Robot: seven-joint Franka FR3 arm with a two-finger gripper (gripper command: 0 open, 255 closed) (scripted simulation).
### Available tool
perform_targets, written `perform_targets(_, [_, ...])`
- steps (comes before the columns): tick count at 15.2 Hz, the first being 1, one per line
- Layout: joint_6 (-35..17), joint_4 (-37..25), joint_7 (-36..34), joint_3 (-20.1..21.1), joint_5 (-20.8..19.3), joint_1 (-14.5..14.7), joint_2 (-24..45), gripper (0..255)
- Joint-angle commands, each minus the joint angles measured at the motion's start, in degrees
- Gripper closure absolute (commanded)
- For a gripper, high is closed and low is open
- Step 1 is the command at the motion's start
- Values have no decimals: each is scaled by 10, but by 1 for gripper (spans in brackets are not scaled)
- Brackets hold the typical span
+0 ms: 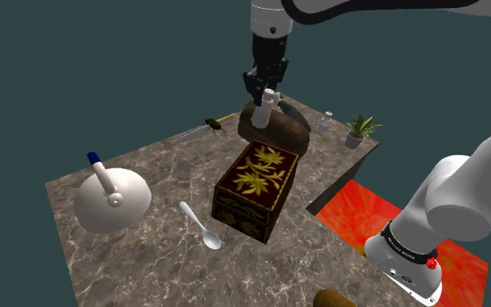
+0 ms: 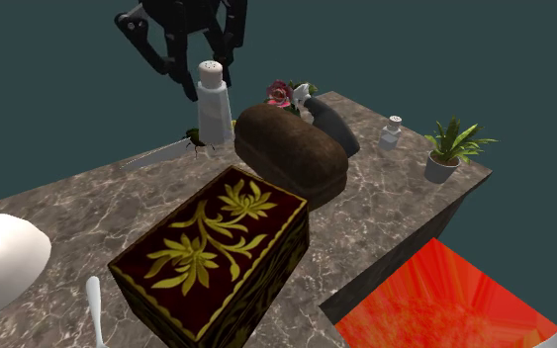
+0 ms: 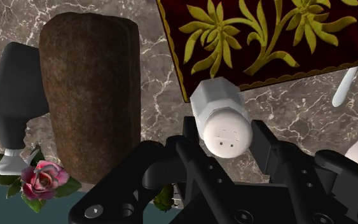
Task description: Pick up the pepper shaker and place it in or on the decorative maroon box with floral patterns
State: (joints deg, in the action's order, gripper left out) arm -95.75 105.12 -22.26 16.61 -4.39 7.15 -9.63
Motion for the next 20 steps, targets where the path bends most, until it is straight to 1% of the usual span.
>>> perform_targets(1, [6,24,-14,8,10,8,-29,255])
perform_targets(6, [31,74,-57,35,41,36,-105,255])
perform_targets(20, [-75,188,-65,40,45,40,-112,255])
